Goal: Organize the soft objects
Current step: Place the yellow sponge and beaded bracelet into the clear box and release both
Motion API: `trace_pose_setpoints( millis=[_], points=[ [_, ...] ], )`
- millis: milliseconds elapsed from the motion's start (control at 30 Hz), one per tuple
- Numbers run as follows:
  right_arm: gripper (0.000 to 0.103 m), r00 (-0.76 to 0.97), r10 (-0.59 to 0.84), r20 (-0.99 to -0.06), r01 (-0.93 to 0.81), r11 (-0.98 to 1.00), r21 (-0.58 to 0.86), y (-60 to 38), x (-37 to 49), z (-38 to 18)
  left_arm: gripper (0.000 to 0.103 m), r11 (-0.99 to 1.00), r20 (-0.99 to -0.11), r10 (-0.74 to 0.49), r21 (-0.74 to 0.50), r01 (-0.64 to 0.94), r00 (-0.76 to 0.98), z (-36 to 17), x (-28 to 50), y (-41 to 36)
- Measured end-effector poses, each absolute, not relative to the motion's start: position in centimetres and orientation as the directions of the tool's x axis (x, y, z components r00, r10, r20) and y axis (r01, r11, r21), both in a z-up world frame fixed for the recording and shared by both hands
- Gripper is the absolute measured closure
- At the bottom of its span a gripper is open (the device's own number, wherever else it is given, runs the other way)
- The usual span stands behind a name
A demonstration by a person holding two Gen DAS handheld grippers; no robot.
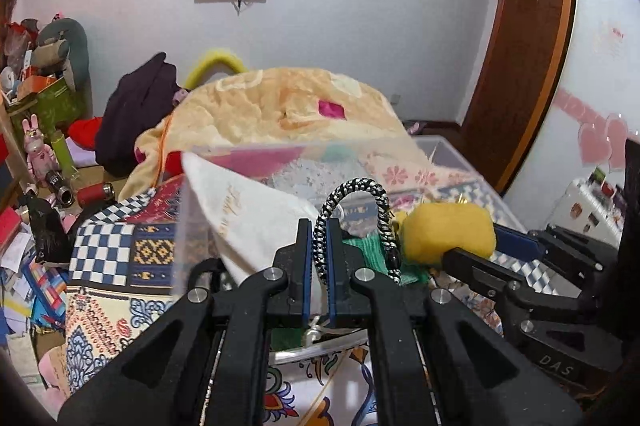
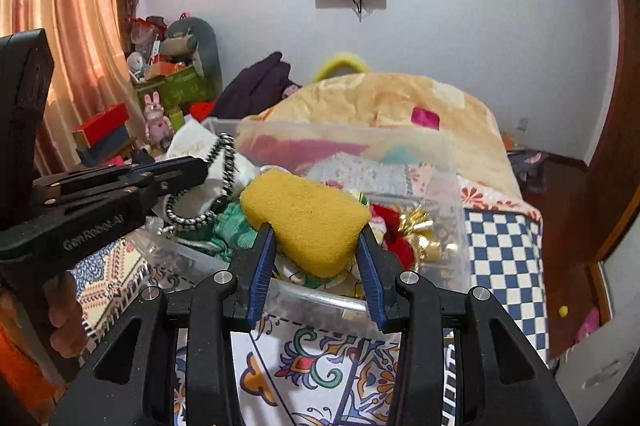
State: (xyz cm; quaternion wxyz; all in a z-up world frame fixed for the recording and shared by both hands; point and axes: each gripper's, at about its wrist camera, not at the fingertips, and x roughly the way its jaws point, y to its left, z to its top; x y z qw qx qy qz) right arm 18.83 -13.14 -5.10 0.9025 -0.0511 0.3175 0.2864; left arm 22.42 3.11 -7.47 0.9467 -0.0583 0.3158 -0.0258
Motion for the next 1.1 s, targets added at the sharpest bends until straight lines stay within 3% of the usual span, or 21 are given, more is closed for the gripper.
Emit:
trace_pose_setpoints(
  millis=[167,300,567,800,933,1100],
  points=[
    [0.062,0.621,0.509,-0.596,-0.552,0.824,0.129,-13.5,18.7,-5.2,0.097,0.991,-0.616,-0.094,-0.135,0.013,0.782,-8.0,22.7,2.9],
    [0.047,0.620,0.511,-0.595,-0.551,0.824,0.132,-14.0,18.2,-4.9,0.095,0.985,-0.623,-0.120,-0.172,0.015,0.773,-8.0,22.5,3.4],
    [0.046,0.642,0.521,-0.562,-0.547,0.825,0.141,-15.1,17.0,-3.4,0.095,0.981,-0.585,-0.149,-0.191,0.043,0.797,-5.9,19.5,3.5],
    [0.046,0.713,0.537,-0.450,-0.549,0.828,0.117,-16.7,13.7,1.2,0.094,0.983,-0.480,-0.142,-0.172,0.066,0.866,-1.4,14.8,3.0],
    [0.046,0.749,0.543,-0.379,-0.548,0.830,0.104,-17.5,11.8,3.6,0.079,0.982,-0.406,-0.139,-0.175,0.073,0.903,1.5,12.1,3.0],
    [0.044,0.773,0.562,-0.293,-0.562,0.822,0.093,-18.4,9.2,6.4,0.069,0.989,-0.303,-0.113,-0.126,0.078,0.946,4.6,8.3,2.3]
  ],
)
